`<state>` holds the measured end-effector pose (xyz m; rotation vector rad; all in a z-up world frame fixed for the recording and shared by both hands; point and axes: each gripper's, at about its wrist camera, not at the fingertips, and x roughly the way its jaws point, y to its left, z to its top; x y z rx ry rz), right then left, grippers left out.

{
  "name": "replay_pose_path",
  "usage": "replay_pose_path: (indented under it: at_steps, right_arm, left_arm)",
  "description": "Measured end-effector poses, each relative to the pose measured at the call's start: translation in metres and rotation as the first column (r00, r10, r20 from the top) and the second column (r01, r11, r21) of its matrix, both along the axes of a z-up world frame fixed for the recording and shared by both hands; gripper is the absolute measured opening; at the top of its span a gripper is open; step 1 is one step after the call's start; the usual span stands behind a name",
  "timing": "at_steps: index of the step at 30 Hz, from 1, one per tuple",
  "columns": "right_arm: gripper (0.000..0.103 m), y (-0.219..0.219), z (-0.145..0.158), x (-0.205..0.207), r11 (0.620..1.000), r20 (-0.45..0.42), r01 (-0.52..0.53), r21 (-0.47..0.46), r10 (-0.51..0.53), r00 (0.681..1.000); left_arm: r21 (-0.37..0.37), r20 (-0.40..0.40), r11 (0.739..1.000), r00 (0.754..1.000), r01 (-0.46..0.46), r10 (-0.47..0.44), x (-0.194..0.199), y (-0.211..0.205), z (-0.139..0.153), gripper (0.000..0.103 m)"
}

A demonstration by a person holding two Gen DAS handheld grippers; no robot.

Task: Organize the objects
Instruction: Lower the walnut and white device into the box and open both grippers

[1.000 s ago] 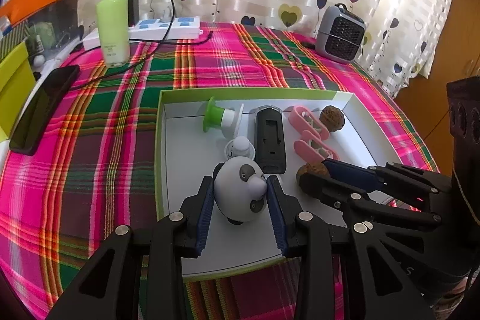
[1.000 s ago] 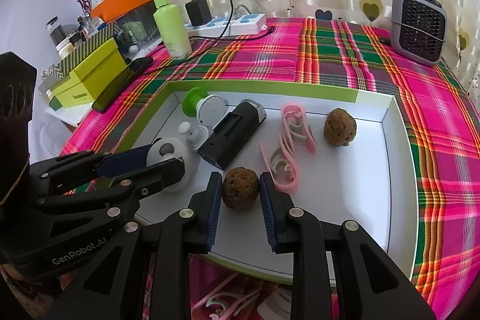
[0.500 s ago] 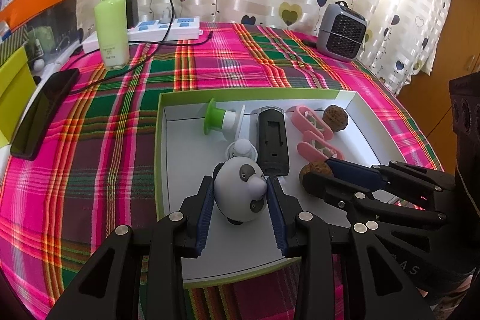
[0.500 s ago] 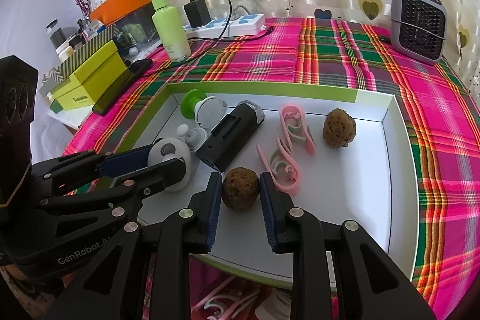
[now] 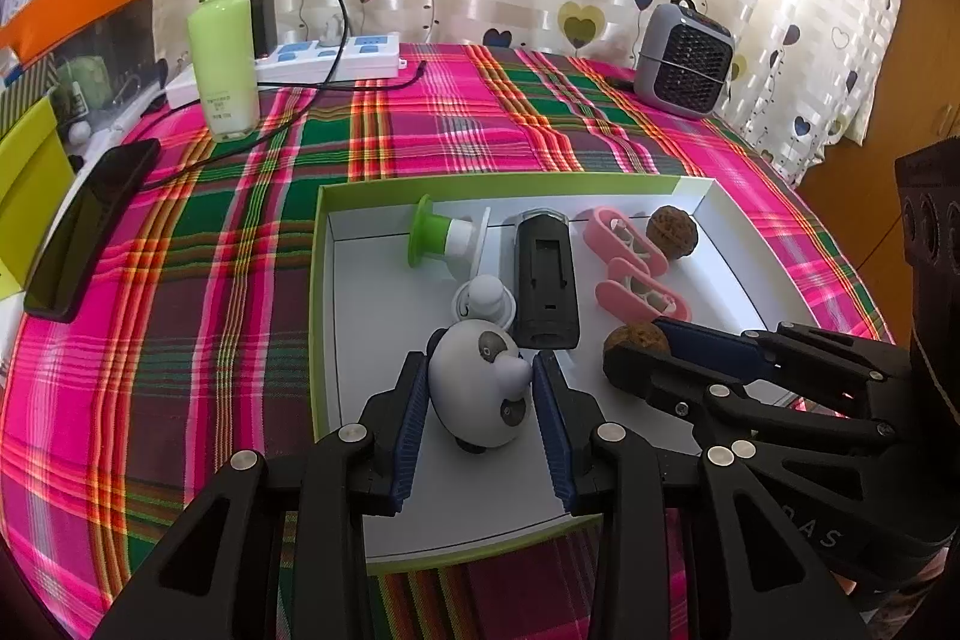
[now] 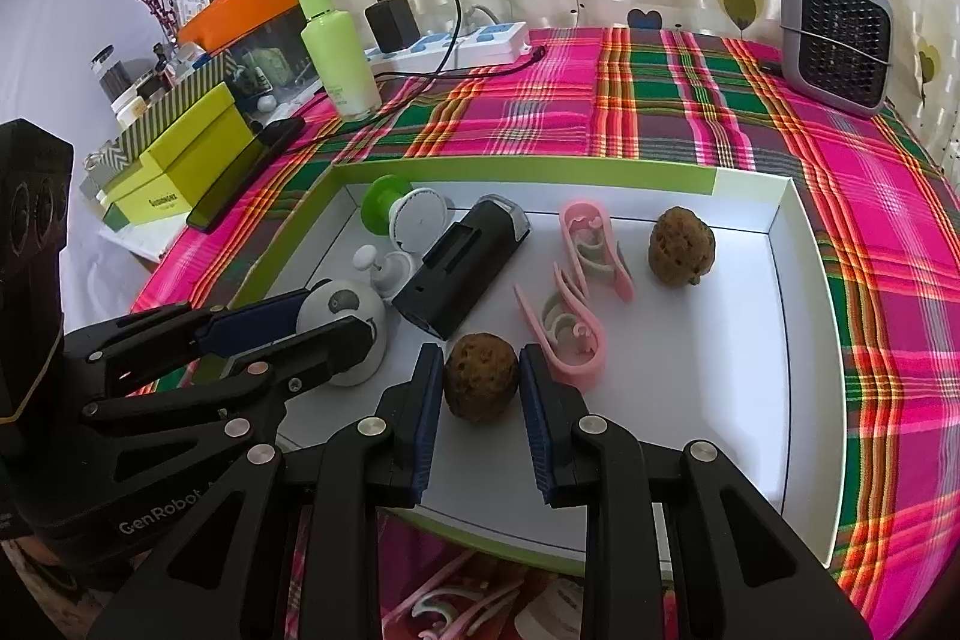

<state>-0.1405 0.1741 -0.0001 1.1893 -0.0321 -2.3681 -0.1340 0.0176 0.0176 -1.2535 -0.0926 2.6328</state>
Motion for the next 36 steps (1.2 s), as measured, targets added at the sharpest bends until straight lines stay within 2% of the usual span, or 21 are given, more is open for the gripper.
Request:
replay_pose_path:
  at_steps: [12,19,25,36]
  right_arm:
    - [0.027,0.0,0.0,0.0,1.0,0.0,0.004,0.0,-0.004,1.0]
    - [0.034,0.002,0.0,0.001,1.0,0.003,0.016,-0.006,-0.016,1.0]
    - [0.036,0.002,0.001,0.001,1.0,0.001,0.017,-0.005,-0.017,1.0]
    - [0.037,0.002,0.003,0.003,1.0,-0.002,0.015,0.003,-0.015,1.0]
  left_arm:
    - [-0.006,0.0,1.0,1.0,0.002,-0.002,0.0,0.0,0.0,0.034]
    - [-0.019,-0.009,1.0,1.0,-0.006,0.006,0.006,-0.001,0.002,0.035]
    - [-0.032,-0.018,0.999,1.0,-0.016,0.015,0.008,-0.002,0.005,0.04]
    - [-0.035,-0.019,0.999,1.0,-0.024,0.023,0.01,-0.004,0.006,0.041]
